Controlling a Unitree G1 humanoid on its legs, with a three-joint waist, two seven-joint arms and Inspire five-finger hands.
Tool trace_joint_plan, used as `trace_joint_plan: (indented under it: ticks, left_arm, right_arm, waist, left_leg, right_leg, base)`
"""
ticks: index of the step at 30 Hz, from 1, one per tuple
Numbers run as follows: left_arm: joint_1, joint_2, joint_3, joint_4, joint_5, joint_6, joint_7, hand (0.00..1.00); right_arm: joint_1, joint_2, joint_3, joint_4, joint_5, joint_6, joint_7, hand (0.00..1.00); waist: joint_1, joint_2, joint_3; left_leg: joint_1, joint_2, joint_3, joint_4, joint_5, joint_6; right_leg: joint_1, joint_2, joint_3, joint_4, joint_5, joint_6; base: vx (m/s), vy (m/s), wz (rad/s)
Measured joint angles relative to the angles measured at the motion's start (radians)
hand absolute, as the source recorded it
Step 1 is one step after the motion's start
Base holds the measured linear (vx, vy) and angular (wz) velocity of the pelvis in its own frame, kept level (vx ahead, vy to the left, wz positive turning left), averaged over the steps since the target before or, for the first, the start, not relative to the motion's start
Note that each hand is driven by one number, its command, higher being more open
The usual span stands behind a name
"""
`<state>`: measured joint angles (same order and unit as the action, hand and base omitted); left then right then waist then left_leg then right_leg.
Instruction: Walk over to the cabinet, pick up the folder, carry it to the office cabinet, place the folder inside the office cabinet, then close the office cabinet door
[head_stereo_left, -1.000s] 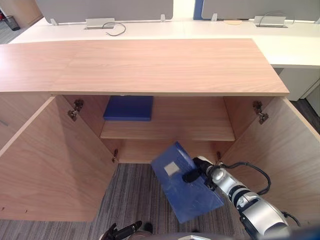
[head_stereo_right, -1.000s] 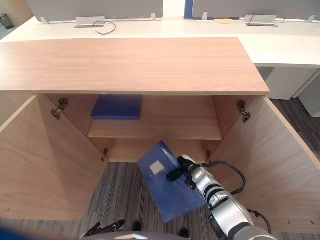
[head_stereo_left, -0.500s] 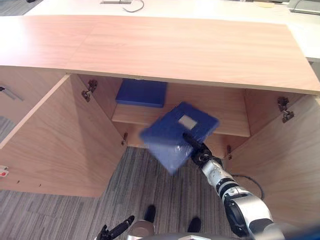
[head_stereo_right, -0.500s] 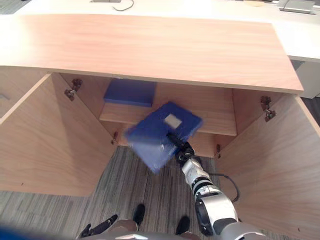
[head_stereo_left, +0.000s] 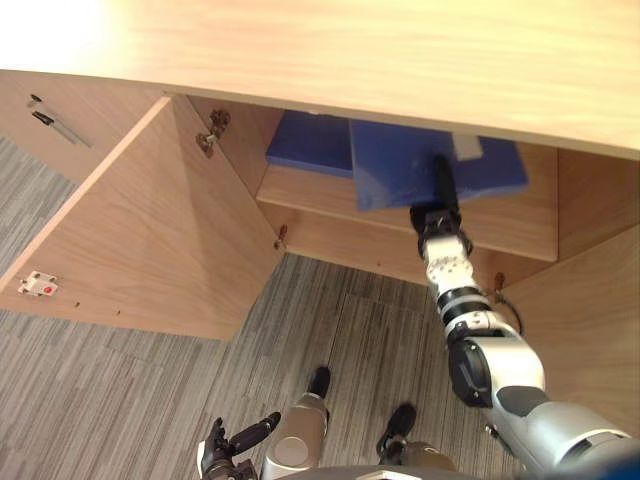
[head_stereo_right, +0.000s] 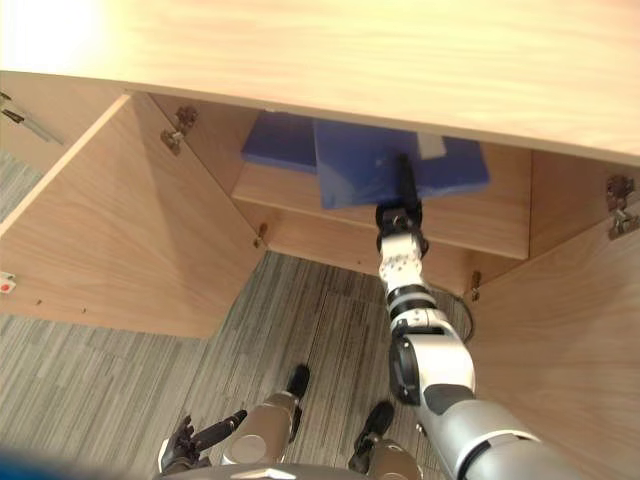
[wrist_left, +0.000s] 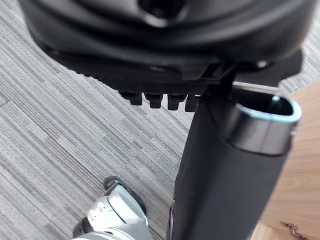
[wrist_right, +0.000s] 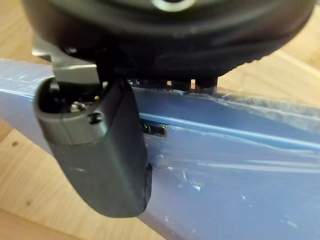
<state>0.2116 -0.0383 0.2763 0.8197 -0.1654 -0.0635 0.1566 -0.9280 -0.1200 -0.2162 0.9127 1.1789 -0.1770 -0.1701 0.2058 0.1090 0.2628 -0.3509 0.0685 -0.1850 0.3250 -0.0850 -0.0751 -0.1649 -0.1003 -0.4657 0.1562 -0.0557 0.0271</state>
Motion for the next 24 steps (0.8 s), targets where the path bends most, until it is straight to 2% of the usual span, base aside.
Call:
trace_joint_plan:
  ticks: [3,5,7,9,11,14,18,22,23,24]
  left_arm:
    - [-0.003,0.008,-0.018,0.001,-0.001,-0.001,-0.011,1.0]
    - [-0.008,0.014,-0.021,0.015,-0.002,0.0,-0.017,1.0]
    - [-0.012,0.014,-0.019,0.034,-0.023,0.003,-0.027,1.0]
    - [-0.013,0.015,-0.018,0.052,-0.027,0.009,-0.033,1.0]
    - [-0.027,0.019,-0.02,0.062,-0.04,0.01,-0.036,1.0]
    - [-0.049,0.03,-0.04,0.063,-0.042,0.009,-0.036,1.0]
    - [-0.07,0.037,-0.06,0.067,-0.045,0.011,-0.033,1.0]
    - [-0.105,0.039,-0.062,0.056,-0.094,0.011,-0.022,1.0]
    - [-0.109,0.039,-0.063,0.051,-0.102,0.01,-0.019,1.0]
    - [-0.115,0.039,-0.064,0.038,-0.105,0.009,-0.012,1.0]
  right_arm:
    - [-0.074,-0.055,0.002,-0.026,-0.001,0.001,-0.013,0.0]
    - [-0.151,-0.106,0.002,-0.033,0.0,0.002,-0.035,0.0]
    - [-0.208,-0.13,0.002,-0.045,0.001,0.002,-0.054,0.0]
    - [-0.242,-0.134,0.001,-0.069,0.003,0.0,-0.073,0.0]
    - [-0.272,-0.146,-0.006,-0.099,0.007,-0.008,-0.087,0.0]
    - [-0.321,-0.164,-0.051,-0.122,0.033,-0.038,-0.105,0.0]
    - [-0.346,-0.168,-0.092,-0.123,0.084,-0.081,-0.14,0.0]
    - [-0.37,-0.169,-0.108,-0.123,0.108,-0.085,-0.177,0.0]
    - [-0.379,-0.167,-0.108,-0.123,0.118,-0.085,-0.188,1.0]
    - [-0.402,-0.157,-0.113,-0.123,0.121,-0.089,-0.21,1.0]
  waist:
    - [-0.011,0.007,0.037]
    - [-0.025,0.009,0.065]
    - [-0.034,0.015,0.103]
    - [-0.051,0.018,0.121]
    - [-0.054,0.019,0.135]
    - [-0.066,0.028,0.165]
    - [-0.072,0.031,0.167]
    - [-0.081,0.037,0.173]
    - [-0.08,0.037,0.174]
    - [-0.08,0.038,0.174]
  left_leg:
    - [-0.072,-0.01,0.005,0.089,-0.026,0.004]
    - [-0.164,-0.028,0.016,0.194,-0.064,0.007]
    - [-0.227,-0.031,0.041,0.301,-0.108,0.013]
    - [-0.293,-0.034,0.053,0.391,-0.146,0.017]
    - [-0.358,-0.032,0.068,0.464,-0.173,0.019]
    - [-0.435,-0.033,0.074,0.527,-0.184,0.018]
    - [-0.492,-0.028,0.09,0.553,-0.184,0.018]
    - [-0.51,-0.024,0.094,0.557,-0.184,0.018]
    - [-0.51,-0.024,0.094,0.556,-0.184,0.018]
    - [-0.51,-0.024,0.094,0.553,-0.184,0.018]
  right_leg:
    - [-0.107,-0.046,0.007,0.179,-0.071,-0.003]
    - [-0.219,-0.092,0.025,0.33,-0.129,-0.002]
    - [-0.298,-0.118,0.061,0.45,-0.174,-0.004]
    - [-0.371,-0.138,0.083,0.545,-0.211,-0.004]
    - [-0.449,-0.149,0.111,0.626,-0.236,-0.009]
    - [-0.533,-0.161,0.129,0.699,-0.252,-0.018]
    - [-0.607,-0.163,0.151,0.733,-0.252,-0.021]
    - [-0.628,-0.163,0.154,0.74,-0.251,-0.025]
    - [-0.629,-0.162,0.154,0.74,-0.251,-0.025]
    - [-0.629,-0.162,0.154,0.737,-0.25,-0.025]
  base:
    - [-0.06,0.029,-0.07]
    - [-0.11,0.03,-0.09]
    - [-0.12,0.018,-0.27]
    - [-0.14,-0.001,-0.23]
    - [-0.12,-0.011,-0.22]
    - [-0.13,-0.004,-0.09]
    - [-0.1,0.01,-0.11]
    - [-0.06,0.016,-0.04]
    - [-0.03,0.013,-0.01]
    - [0.0,0.0,0.0]
